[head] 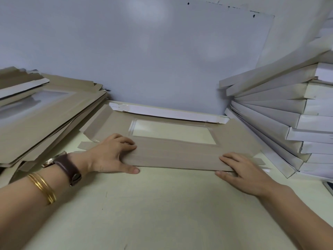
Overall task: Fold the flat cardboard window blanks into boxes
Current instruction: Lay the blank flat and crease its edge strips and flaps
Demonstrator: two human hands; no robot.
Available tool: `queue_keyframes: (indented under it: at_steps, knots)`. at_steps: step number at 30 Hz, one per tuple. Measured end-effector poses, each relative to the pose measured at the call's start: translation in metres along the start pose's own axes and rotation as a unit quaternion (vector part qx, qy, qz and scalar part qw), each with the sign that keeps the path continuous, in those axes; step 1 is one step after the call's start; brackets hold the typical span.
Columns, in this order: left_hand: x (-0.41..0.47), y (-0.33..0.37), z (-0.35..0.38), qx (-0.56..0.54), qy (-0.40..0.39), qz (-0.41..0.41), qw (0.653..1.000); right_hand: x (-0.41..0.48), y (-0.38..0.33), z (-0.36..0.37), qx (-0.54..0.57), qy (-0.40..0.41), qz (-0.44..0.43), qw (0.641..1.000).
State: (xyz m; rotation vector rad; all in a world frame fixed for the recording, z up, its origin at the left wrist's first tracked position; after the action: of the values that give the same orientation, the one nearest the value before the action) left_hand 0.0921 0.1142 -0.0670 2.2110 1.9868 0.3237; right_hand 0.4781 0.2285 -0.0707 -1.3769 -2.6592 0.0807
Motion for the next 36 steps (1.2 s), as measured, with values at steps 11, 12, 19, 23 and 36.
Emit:
queue_keyframes:
  at_steps: [11, 12, 19, 23, 36]
  knots:
    - [0.007, 0.017, -0.005, 0.09, 0.016, 0.026, 0.995, 0.005, -0.007, -0.005, 0.003, 0.046, -0.031, 0.998]
    - [0.007, 0.016, -0.005, 0.089, 0.022, 0.026, 0.995, 0.005, -0.006, -0.005, 0.0, 0.045, -0.035, 0.998]
    - [0.01, 0.01, -0.01, 0.083, 0.047, 0.004, 0.995, 0.016, -0.002, -0.013, -0.019, 0.011, -0.029, 0.999]
    - [0.014, 0.01, -0.015, 0.08, 0.055, -0.022, 0.995, 0.026, -0.003, -0.021, -0.028, -0.011, -0.016, 0.999]
    - [0.015, 0.009, -0.026, -0.007, 0.054, -0.081, 0.995, 0.034, -0.008, -0.037, 0.041, -0.022, 0.038, 0.998]
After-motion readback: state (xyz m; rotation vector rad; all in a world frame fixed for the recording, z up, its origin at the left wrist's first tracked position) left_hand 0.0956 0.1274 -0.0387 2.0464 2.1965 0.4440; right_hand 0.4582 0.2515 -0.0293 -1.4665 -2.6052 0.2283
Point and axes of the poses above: each hand's wrist, its own x-axis towards the middle knuckle, its own z-axis out of the palm, y = z × x, the point moved 2 cm from there along x, towards the middle knuckle
